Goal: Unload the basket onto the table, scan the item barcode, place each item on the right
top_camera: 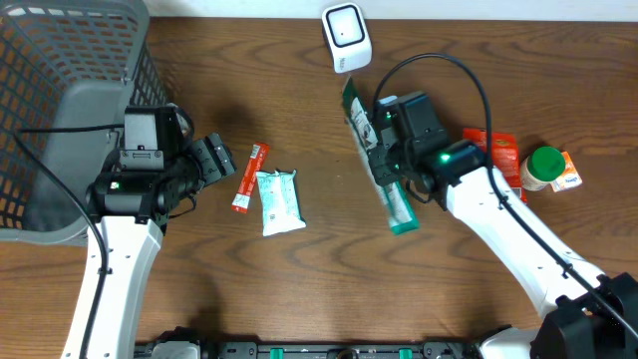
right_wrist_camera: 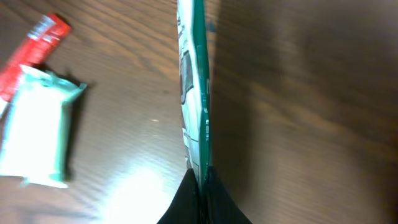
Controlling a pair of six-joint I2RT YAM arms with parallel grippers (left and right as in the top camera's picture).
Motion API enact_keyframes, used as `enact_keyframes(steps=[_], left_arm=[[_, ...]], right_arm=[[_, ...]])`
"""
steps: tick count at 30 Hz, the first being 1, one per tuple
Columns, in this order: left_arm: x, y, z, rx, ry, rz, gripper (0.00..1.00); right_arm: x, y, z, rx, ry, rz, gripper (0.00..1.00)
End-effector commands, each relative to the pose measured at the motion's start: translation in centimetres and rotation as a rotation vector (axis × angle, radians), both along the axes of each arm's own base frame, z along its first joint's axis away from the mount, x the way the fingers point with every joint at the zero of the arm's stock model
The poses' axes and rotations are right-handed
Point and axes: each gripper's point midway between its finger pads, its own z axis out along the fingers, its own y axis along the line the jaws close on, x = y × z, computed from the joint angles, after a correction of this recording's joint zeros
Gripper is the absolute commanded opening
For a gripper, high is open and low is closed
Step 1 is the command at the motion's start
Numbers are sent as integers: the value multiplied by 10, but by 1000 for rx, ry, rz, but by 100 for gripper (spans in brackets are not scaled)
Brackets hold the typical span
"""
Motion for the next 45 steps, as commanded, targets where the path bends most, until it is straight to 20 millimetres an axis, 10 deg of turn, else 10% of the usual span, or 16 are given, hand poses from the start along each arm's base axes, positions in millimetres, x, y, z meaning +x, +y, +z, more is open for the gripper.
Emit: enact_keyframes(steps=[1, 14, 43, 45], left_arm=[[1, 2, 2, 10, -6, -1, 87], [1, 2, 2, 10, -6, -1, 87], [3, -8, 6, -37, -21, -32, 87], [-1, -26, 5, -120, -5, -93, 68]], right_arm=[[-9, 15, 3, 221, 131, -44, 1], [-14, 12, -54, 214, 308, -87, 1], [-24, -26, -86, 67, 350, -90, 2], [-33, -29, -89, 43, 381, -70, 2]])
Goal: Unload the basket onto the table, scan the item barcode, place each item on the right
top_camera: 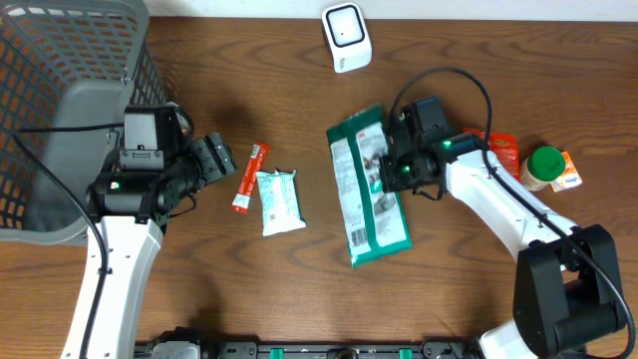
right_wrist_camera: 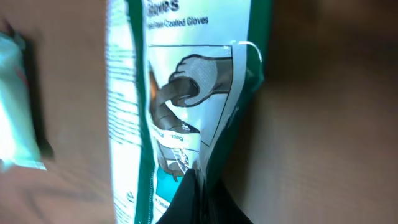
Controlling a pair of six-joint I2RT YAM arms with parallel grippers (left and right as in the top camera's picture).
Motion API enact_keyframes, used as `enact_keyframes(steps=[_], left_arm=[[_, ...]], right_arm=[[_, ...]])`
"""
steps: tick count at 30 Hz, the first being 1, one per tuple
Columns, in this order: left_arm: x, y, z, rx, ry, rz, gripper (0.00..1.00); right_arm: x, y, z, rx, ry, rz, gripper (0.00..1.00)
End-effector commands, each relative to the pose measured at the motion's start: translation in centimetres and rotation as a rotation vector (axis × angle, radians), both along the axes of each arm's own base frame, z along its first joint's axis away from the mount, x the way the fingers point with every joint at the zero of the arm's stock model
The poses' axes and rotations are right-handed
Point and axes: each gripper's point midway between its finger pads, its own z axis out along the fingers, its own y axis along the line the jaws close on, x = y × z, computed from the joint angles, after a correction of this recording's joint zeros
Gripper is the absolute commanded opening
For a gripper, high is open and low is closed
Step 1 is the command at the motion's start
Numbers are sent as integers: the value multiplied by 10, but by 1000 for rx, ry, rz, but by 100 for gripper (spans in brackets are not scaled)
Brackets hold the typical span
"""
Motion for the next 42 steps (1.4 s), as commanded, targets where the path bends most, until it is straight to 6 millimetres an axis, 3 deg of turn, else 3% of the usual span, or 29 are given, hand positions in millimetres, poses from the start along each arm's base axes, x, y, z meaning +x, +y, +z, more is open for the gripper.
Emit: enact_keyframes(steps=[1, 2, 4, 14, 17, 22, 28, 33, 38, 42], left_arm=[[-4, -29, 2, -124, 11, -101, 52], [-7, -39, -5, -153, 39, -105, 26], [-10, -53, -16, -167, 76, -119, 9], [-15, -141, -77, -147, 217, -349, 8], [-15, -156, -95, -141, 247, -378, 8], [-22, -165, -124, -129, 338, -350, 7], [-28, -177, -156, -105, 400, -381, 8], [-30, -183, -174, -93, 430, -394, 8], [-34, -184, -180, -87, 447, -401, 8], [-38, -190, -182, -80, 451, -421, 9]], right_arm=[[-11, -6, -10, -28, 38, 50, 4], [-10, -5, -11, -28, 29, 61, 7], [-8, -5, -11, -25, 21, 61, 11], [-12, -6, -21, -34, 53, 64, 20], [-13, -6, -23, -33, 57, 80, 28], [-16, -8, -18, 67, 84, 125, 44], [-14, -25, -12, 198, 98, 134, 60], [-19, -31, -27, 205, 134, 151, 62], [-24, -30, -44, 213, 184, 157, 62], [-25, -27, -46, 257, 203, 151, 61]])
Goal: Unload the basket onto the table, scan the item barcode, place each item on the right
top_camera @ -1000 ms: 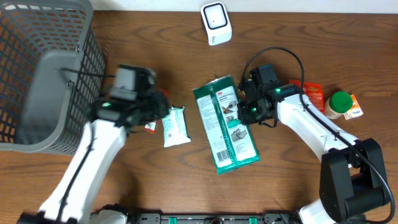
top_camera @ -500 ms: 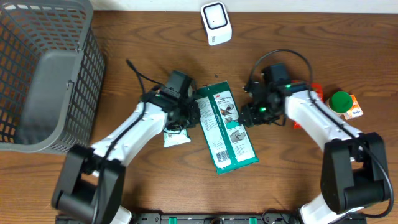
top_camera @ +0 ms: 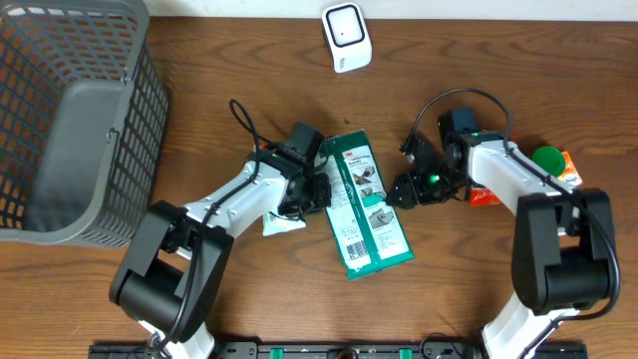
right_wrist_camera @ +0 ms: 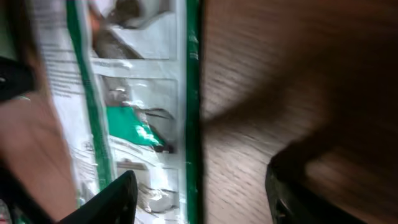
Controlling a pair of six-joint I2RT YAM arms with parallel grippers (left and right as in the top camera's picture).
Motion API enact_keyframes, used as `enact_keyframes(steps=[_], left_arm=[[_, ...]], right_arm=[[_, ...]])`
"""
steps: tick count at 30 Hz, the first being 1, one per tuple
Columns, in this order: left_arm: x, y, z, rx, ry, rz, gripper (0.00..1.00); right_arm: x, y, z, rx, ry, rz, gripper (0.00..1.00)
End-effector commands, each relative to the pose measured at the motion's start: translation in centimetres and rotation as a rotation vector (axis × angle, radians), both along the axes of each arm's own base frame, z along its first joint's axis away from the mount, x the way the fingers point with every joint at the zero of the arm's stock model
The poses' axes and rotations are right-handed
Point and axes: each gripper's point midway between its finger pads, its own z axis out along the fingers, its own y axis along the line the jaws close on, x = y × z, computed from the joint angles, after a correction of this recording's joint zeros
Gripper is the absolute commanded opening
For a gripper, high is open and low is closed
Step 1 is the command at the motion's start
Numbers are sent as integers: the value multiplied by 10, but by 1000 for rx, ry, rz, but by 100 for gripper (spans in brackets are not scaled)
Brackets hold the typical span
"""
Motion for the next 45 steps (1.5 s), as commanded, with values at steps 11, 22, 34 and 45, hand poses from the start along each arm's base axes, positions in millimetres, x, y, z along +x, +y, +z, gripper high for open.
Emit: enact_keyframes(steps=[11, 22, 34, 45], left_arm=[[-16, -6, -25, 108, -4, -54, 9], [-15, -5, -30, 125, -8, -50, 10], [-13, -2, -30, 142, -16, -32, 11], [-13, -2, -30, 142, -15, -32, 15]], right_arm=[[-4, 4, 2, 142, 40, -23, 50], [-30, 26, -6, 329, 55, -19, 40], [-41, 61, 2, 487, -5, 72, 37], [-44, 77, -1, 464, -22, 119, 13]])
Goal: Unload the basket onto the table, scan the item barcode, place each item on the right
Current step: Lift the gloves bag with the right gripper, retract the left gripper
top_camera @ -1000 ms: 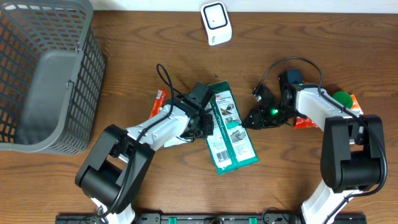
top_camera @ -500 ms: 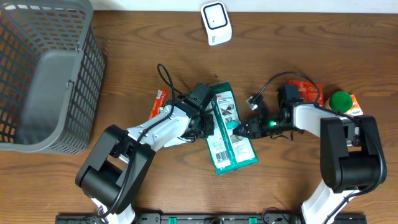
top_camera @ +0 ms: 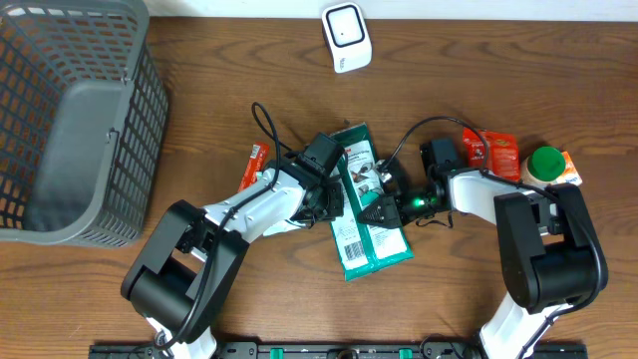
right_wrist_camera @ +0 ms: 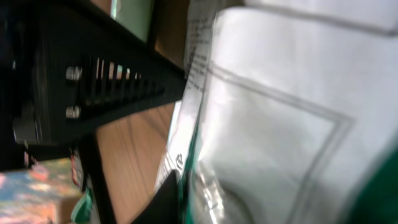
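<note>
The green and white glove package point(top_camera: 367, 234) lies flat in the middle of the table, printed side up. My right gripper point(top_camera: 382, 210) reaches in from the right and is shut on the package's middle. In the right wrist view the package point(right_wrist_camera: 280, 112) fills the frame and one dark fingertip point(right_wrist_camera: 166, 200) presses its green edge. My left gripper point(top_camera: 331, 196) touches the package's left edge; its black finger point(right_wrist_camera: 99, 93) shows there too, but its jaws cannot be made out. The white scanner point(top_camera: 346, 37) stands at the far edge.
A grey wire basket point(top_camera: 70, 120) fills the far left. A red stick packet point(top_camera: 254, 160) pokes out beside my left arm. An orange packet point(top_camera: 493, 152) and a green-capped bottle point(top_camera: 545, 165) sit at the right, behind my right arm.
My right gripper was open just right of the package; now it is over the package and shut on it. The left gripper stays at the left edge. The package has turned slightly.
My right gripper held the package on edge below the scanner while the left arm rested by the basket. Then the package lay flat, still held. Then the right gripper was open beside it and the left arm had come to its left edge. Now both grippers meet at it.
</note>
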Controlling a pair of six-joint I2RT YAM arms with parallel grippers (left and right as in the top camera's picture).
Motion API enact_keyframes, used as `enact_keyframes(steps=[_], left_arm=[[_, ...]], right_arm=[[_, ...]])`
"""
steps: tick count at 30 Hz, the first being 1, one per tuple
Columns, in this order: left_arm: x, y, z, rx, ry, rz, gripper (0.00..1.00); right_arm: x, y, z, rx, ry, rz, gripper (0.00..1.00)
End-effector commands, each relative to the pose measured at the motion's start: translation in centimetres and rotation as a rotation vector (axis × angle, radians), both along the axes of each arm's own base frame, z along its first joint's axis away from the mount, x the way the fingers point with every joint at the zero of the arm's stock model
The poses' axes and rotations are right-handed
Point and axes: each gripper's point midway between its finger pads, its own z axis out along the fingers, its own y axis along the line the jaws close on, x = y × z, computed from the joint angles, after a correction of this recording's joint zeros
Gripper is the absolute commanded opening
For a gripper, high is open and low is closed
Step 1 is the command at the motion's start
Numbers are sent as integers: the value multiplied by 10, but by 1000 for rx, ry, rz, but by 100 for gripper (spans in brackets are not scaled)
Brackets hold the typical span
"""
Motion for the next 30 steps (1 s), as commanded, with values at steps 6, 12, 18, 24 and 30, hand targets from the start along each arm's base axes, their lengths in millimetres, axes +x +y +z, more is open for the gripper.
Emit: enact_keyframes(steps=[6, 12, 18, 24, 30], left_arm=[[3, 10, -3, 60, -6, 16, 17], [25, 8, 66, -22, -170, -6, 35], [39, 58, 134, -21, -321, 127, 50], [45, 145, 173, 59, -400, 357, 63], [47, 208, 174, 103, -379, 539, 72]], right_arm=[[-3, 4, 1, 26, 20, 2, 10], [2, 5, 7, 23, 40, -24, 1], [11, -8, 11, -101, -26, -52, 1], [36, -13, 63, -132, -125, -179, 1], [53, -13, 138, -180, -181, -191, 1]])
